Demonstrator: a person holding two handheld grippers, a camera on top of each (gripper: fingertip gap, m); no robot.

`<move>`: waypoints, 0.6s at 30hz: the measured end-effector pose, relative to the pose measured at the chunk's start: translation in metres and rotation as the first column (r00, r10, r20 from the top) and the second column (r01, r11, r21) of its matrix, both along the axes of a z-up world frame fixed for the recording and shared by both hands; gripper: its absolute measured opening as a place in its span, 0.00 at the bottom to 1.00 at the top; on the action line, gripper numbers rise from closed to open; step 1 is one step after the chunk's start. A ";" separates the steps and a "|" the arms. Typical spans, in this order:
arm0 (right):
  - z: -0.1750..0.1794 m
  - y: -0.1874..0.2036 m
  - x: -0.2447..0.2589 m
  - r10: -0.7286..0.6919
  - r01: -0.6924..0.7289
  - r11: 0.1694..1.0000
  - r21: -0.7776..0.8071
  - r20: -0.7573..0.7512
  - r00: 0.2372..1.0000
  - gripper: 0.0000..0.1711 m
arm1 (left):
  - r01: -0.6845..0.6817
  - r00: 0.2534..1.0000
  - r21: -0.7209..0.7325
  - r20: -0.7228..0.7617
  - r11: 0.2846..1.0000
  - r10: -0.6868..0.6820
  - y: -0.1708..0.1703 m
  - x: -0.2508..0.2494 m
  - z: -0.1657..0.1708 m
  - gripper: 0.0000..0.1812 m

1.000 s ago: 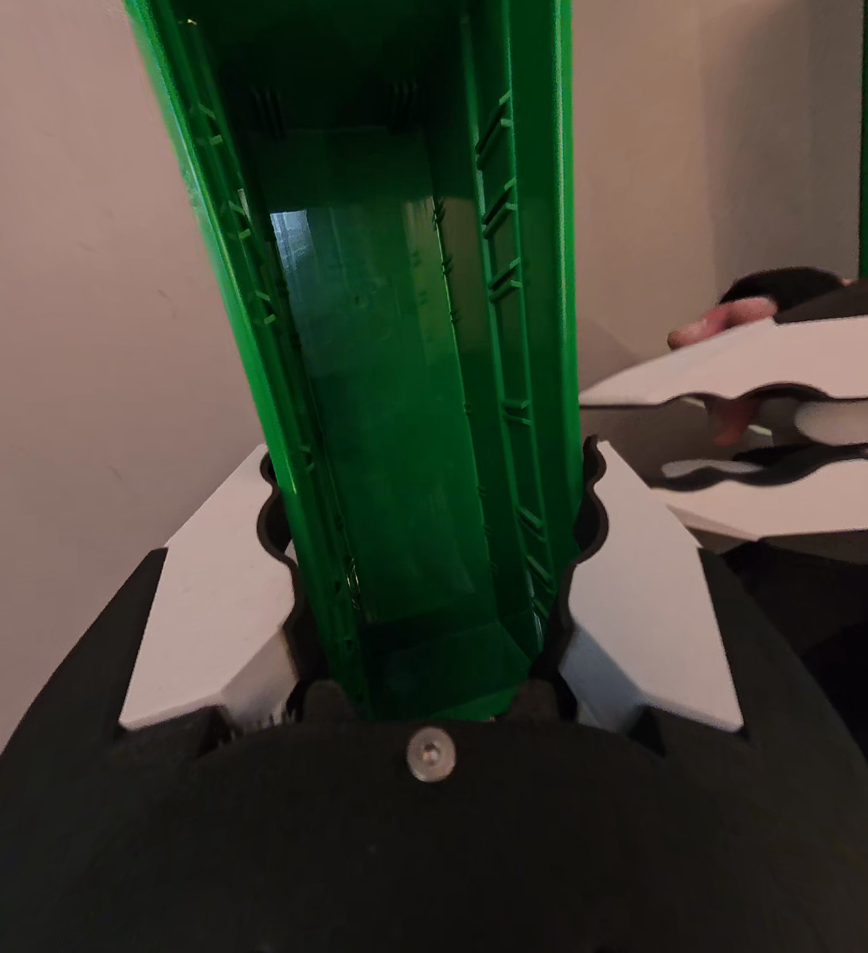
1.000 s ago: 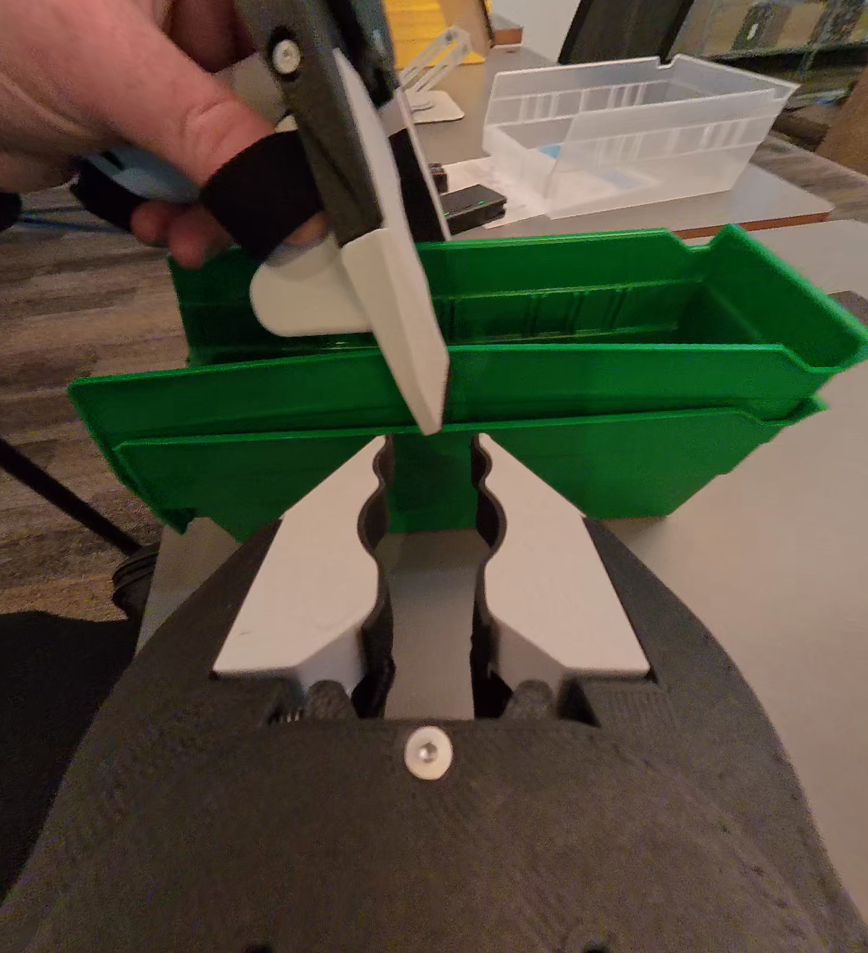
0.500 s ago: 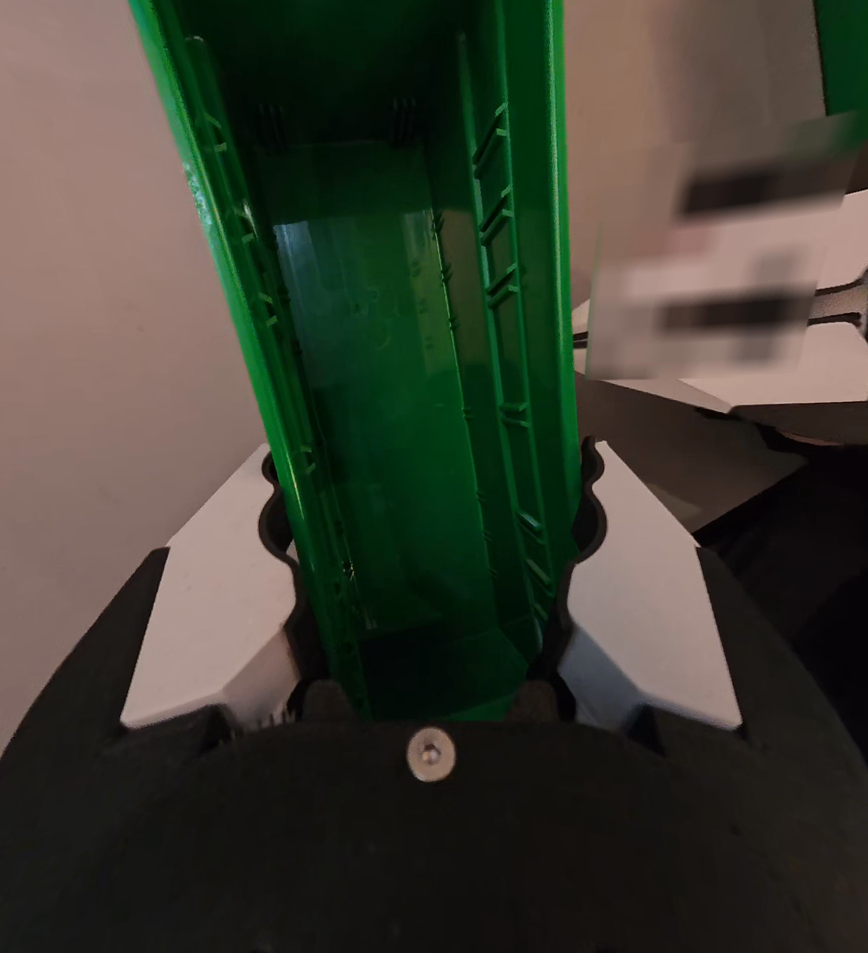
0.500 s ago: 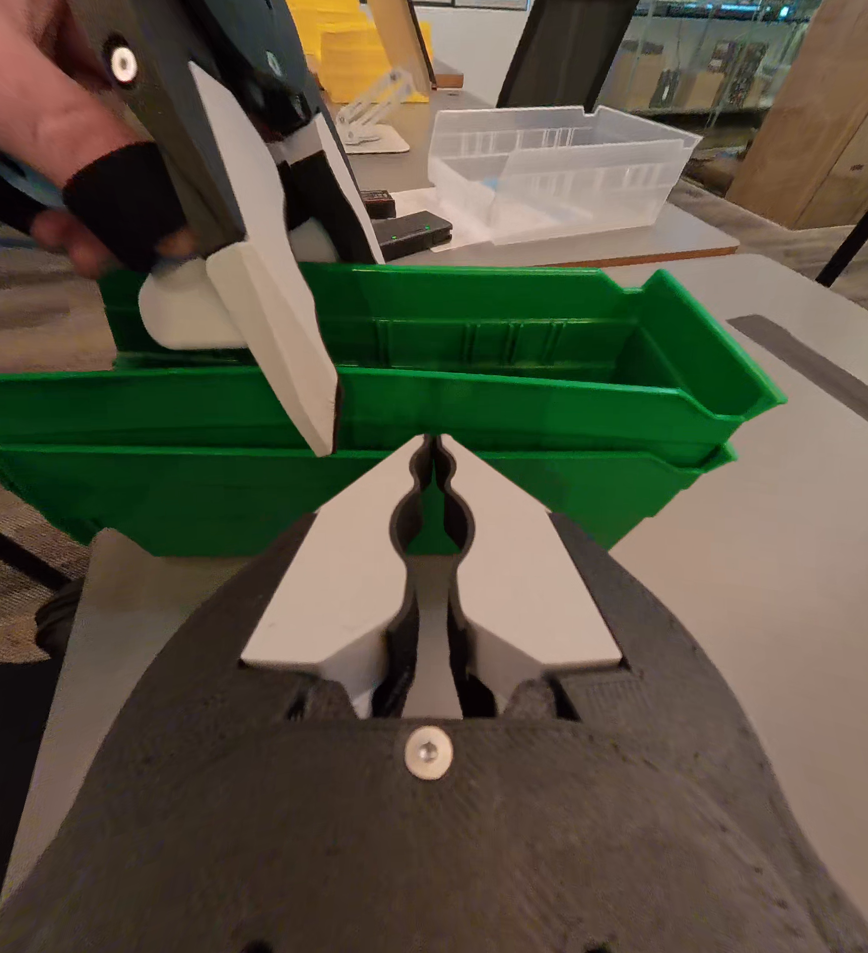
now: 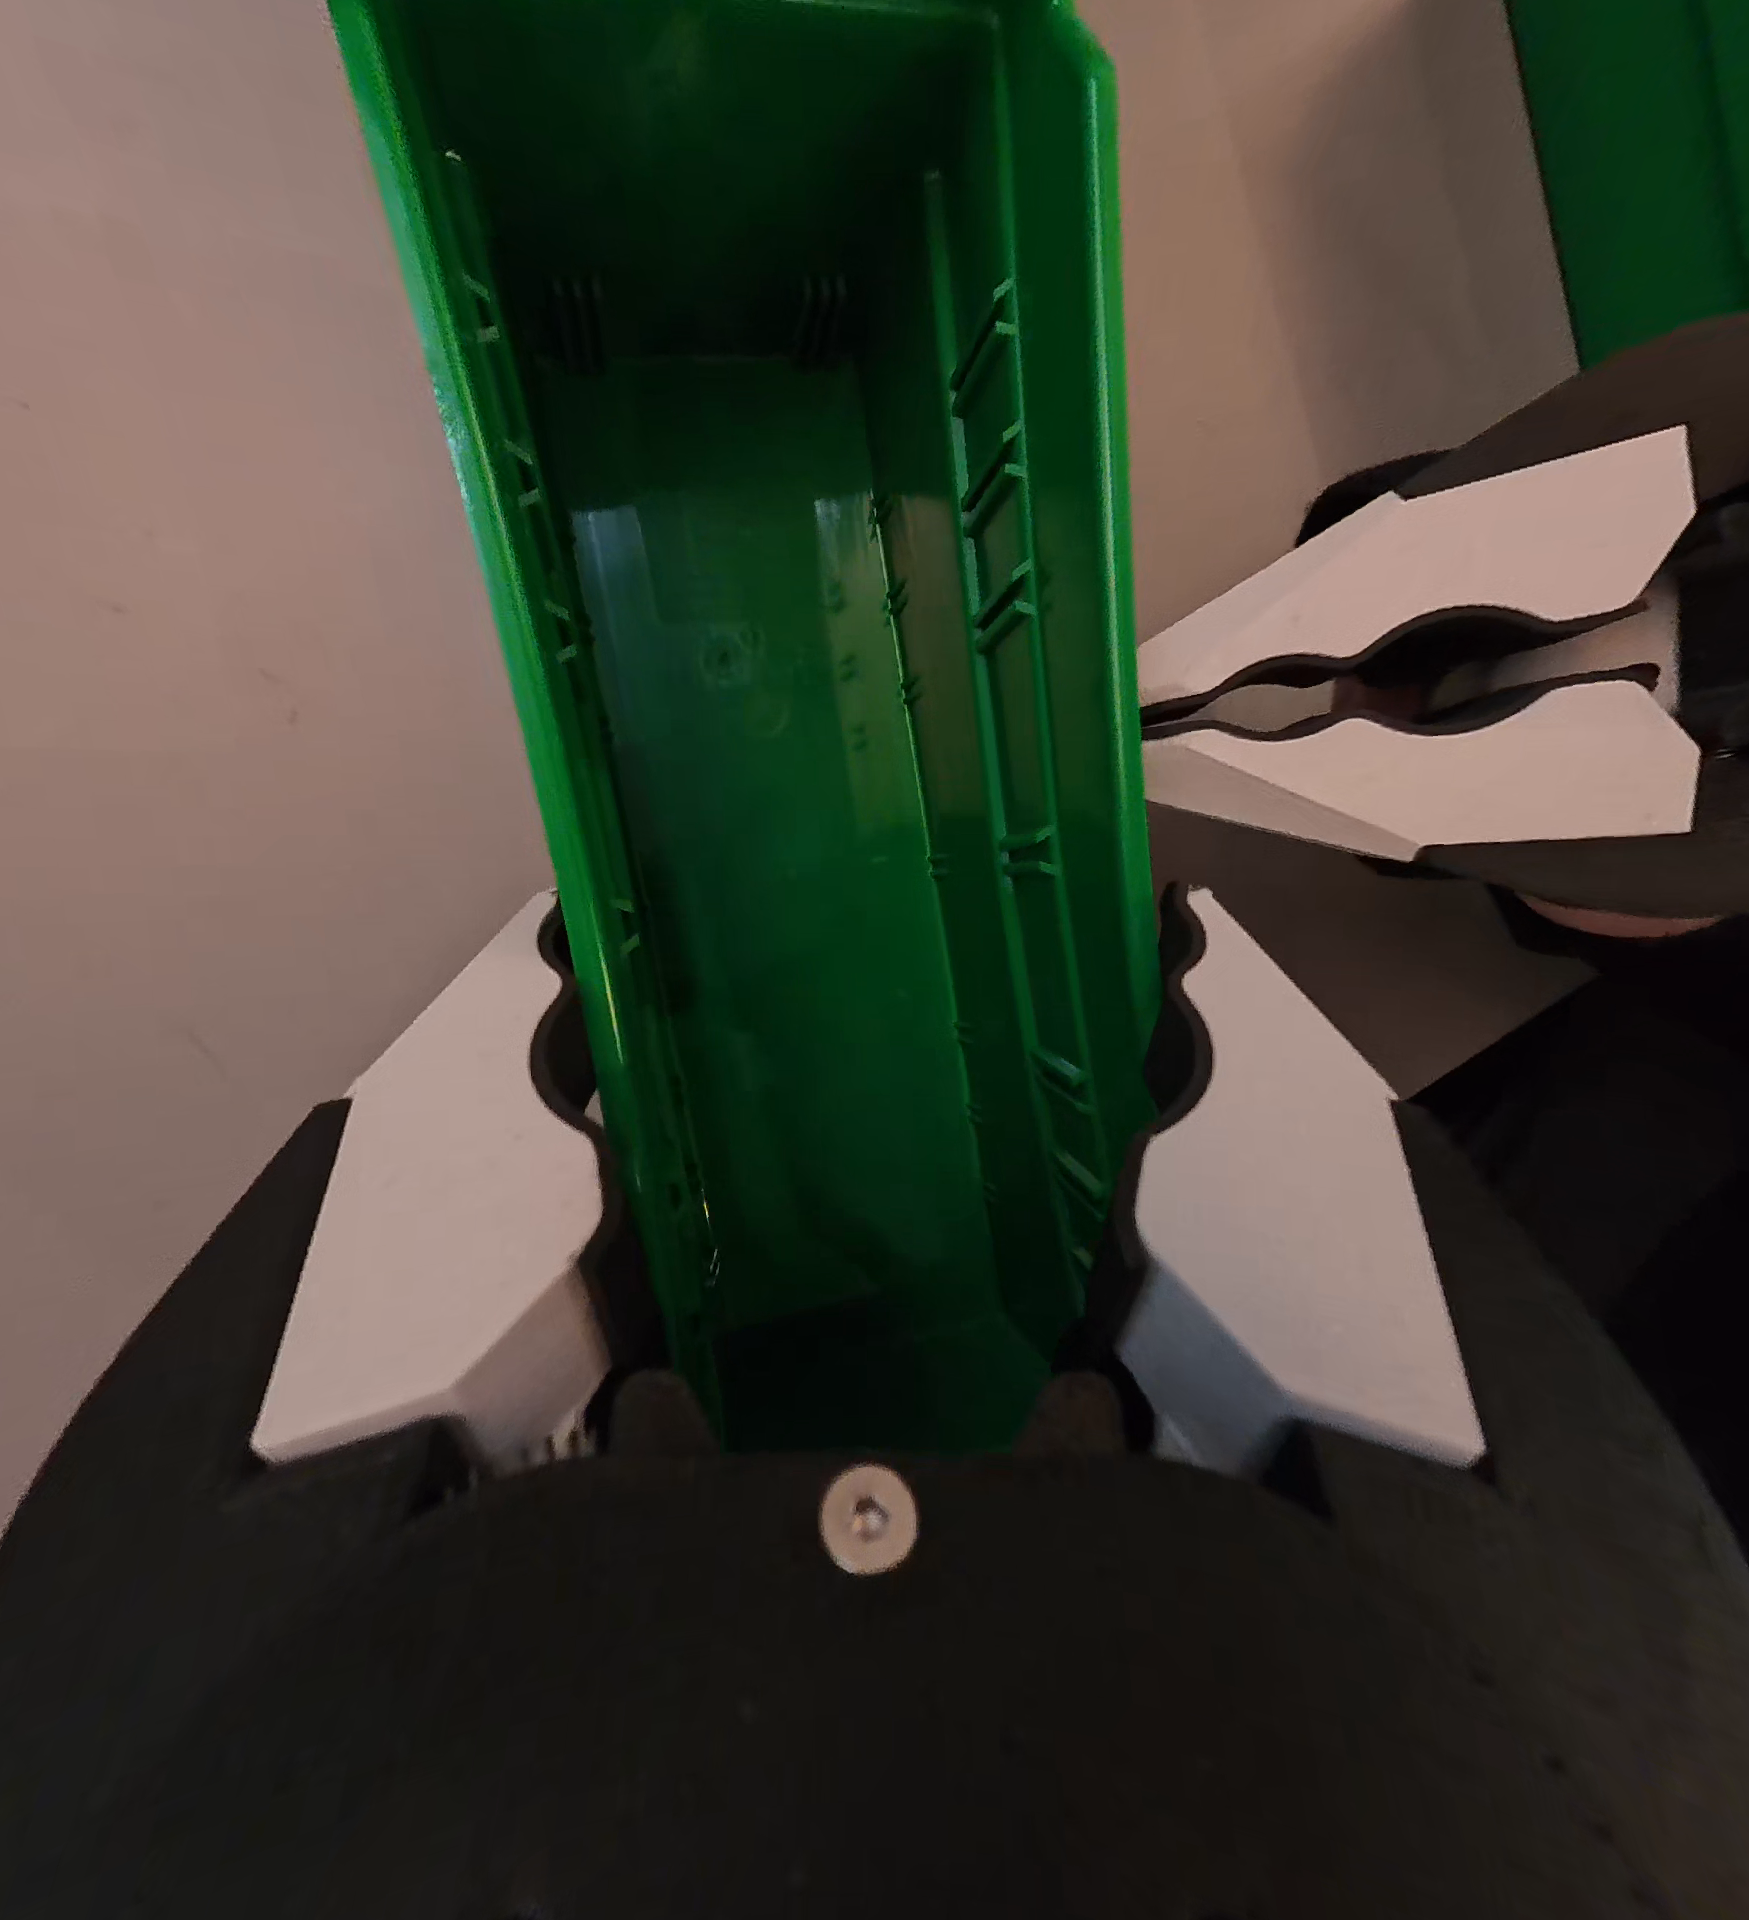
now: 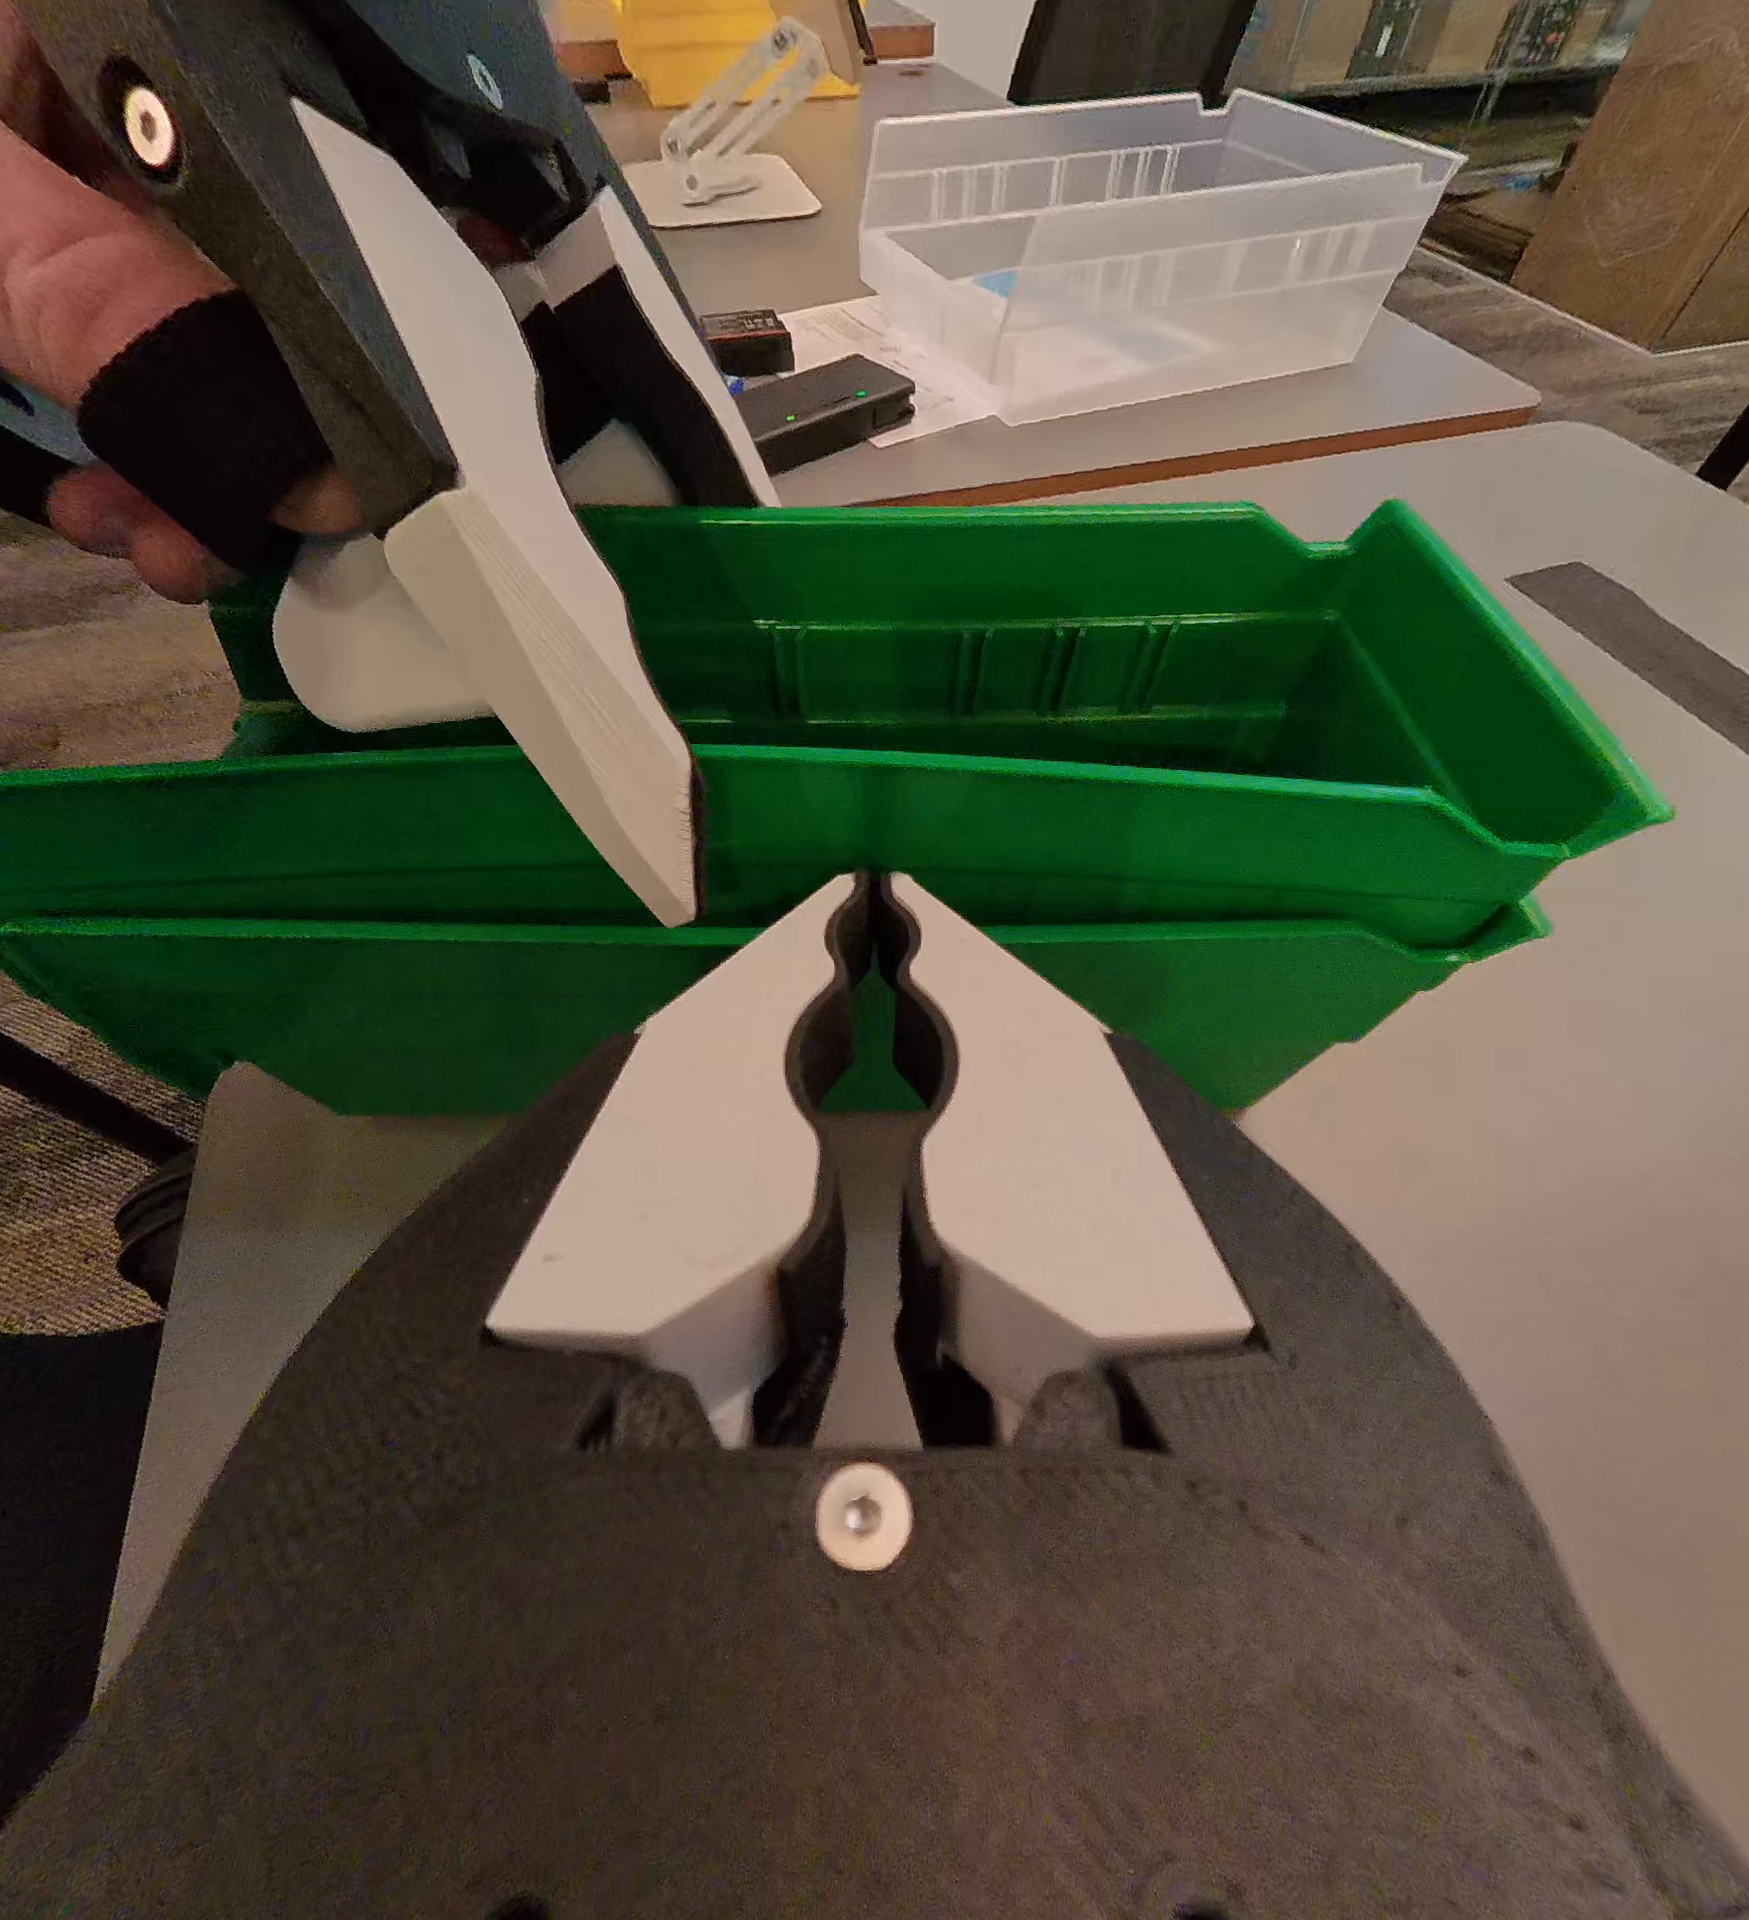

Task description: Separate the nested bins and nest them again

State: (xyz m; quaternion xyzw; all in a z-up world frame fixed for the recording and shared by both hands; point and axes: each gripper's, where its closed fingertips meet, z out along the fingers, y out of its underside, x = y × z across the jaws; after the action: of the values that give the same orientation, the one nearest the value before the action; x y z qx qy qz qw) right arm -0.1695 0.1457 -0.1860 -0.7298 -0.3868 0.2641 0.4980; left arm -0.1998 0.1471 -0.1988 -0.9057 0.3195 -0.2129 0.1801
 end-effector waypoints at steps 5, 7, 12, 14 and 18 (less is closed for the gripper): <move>-0.001 0.000 0.000 -0.005 0.005 1.000 -0.020 -0.012 1.000 0.00 | 0.012 1.000 0.020 0.005 1.000 -0.012 0.001 0.001 -0.001 0.59; 0.001 0.000 0.000 0.003 -0.005 0.999 -0.042 -0.048 0.999 0.00 | 0.013 1.000 0.018 0.025 1.000 -0.013 0.002 0.001 0.001 0.59; 0.000 -0.002 0.000 0.002 -0.002 0.999 -0.037 -0.015 1.000 0.00 | 0.036 0.999 0.045 -0.007 0.998 -0.036 0.001 0.001 0.001 0.59; 0.002 -0.003 0.001 0.003 -0.006 0.998 -0.061 -0.055 0.998 0.00 | 0.056 0.998 0.057 -0.018 0.997 -0.055 0.001 0.000 0.003 0.60; 0.001 -0.002 0.009 -0.027 0.027 1.000 -0.007 0.007 1.000 0.00 | 0.132 0.989 0.087 -0.082 0.987 -0.125 -0.004 -0.001 0.004 0.61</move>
State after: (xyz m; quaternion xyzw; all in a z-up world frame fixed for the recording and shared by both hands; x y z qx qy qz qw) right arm -0.1606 0.1441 -0.1855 -0.7377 -0.3777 0.2562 0.4975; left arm -0.2004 0.1428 -0.1949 -0.8813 0.3934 -0.1744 0.1951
